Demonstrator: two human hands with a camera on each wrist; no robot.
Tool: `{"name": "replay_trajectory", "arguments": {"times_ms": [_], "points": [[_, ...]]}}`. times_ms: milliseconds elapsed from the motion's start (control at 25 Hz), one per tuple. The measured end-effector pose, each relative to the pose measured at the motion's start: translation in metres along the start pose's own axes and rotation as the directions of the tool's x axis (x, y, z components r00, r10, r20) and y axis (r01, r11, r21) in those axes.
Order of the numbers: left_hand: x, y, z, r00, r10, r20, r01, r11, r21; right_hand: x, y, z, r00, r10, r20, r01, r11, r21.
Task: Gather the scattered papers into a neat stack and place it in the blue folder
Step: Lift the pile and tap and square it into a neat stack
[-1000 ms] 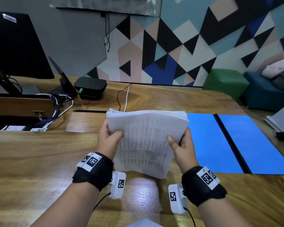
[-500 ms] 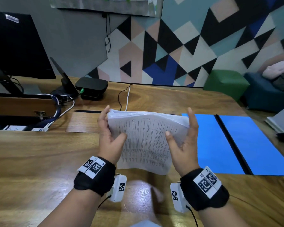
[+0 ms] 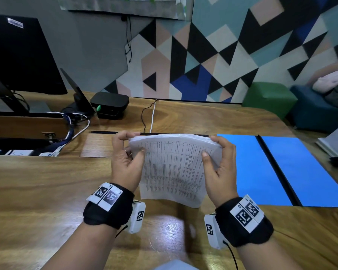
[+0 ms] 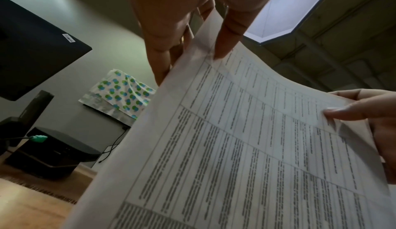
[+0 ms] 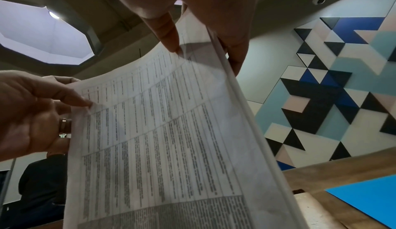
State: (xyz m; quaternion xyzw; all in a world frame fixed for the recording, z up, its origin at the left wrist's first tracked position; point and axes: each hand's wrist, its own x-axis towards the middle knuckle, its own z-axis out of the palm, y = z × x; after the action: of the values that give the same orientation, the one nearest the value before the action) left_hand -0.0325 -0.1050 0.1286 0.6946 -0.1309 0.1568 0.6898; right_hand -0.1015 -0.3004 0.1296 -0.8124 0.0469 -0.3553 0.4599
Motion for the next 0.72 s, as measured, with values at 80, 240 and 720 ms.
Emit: {"name": "replay_trajectory", "arguments": {"times_ms": [80,240,720], "points": [[0.000,-0.005,-0.001,0.999,-0.045,-0.013,0.045,0.998,-0.034,-0.002,0.000,0.001,0.997,0.073,-0.023,-0.071,0.995,0.065],[0.000,-0.015,0.002,0.965,-0.249,0.083,0.259,0.954,-0.149,0.000,0.004,0.006,0.949,0.310,0.056,-0.312,0.904,0.293],[-0.003,-0.020,0.016,0.937,-0.321,0.137,0.343,0.922,-0.181,0.000,0.011,0.002,0.925,0.374,0.071,-0.371,0.845,0.386]]}}
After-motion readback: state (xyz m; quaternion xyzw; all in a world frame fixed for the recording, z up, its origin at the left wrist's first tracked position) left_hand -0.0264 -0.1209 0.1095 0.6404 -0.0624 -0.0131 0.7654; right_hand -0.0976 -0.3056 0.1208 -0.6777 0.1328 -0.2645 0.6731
